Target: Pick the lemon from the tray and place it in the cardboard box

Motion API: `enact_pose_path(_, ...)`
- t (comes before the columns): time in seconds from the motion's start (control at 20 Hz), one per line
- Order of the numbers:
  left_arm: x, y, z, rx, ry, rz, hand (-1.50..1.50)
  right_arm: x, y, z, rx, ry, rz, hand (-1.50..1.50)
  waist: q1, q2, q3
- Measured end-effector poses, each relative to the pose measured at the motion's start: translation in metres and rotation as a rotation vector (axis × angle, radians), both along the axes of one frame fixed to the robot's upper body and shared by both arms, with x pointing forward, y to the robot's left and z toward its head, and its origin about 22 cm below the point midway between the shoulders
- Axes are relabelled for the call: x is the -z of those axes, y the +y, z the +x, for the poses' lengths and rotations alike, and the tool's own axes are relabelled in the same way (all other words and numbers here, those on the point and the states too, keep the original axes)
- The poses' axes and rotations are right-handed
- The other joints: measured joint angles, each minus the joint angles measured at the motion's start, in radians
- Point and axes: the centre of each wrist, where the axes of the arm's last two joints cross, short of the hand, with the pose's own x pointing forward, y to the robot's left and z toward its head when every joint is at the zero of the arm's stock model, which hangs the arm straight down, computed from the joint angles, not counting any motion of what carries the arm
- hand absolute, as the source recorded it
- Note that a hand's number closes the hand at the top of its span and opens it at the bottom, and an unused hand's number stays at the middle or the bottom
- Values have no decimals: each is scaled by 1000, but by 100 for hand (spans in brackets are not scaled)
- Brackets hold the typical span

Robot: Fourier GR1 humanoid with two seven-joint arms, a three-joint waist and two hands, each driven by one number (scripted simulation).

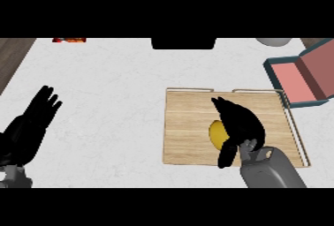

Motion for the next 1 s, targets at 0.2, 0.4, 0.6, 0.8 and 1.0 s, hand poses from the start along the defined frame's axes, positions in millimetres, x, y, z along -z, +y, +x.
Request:
enact_pose_path(0.2, -2, 4, -3, -1, 0, 3, 0, 17, 4, -1, 8, 27, -20, -150, 1, 0, 0)
enact_pose_path(0.4, -5, -3, 0, -4, 2, 3, 0, 24, 6, 4, 8, 42, -28, -150, 1, 0, 0)
enact_pose_path(0.6, 1, 0, 0, -9, 2, 7, 0, 30, -2, 3, 17, 49, -35, -150, 0, 0, 0)
enact_pose_path(0.8, -6, -3, 0, -1, -1, 5, 0, 36, -2, 4, 13, 55, -37, 150, 0, 0, 0)
enact_pose_path(1.0, 0, -6, -5, -1, 3, 8, 0, 37, -5, 6, -5, 5, -23, 150, 1, 0, 0)
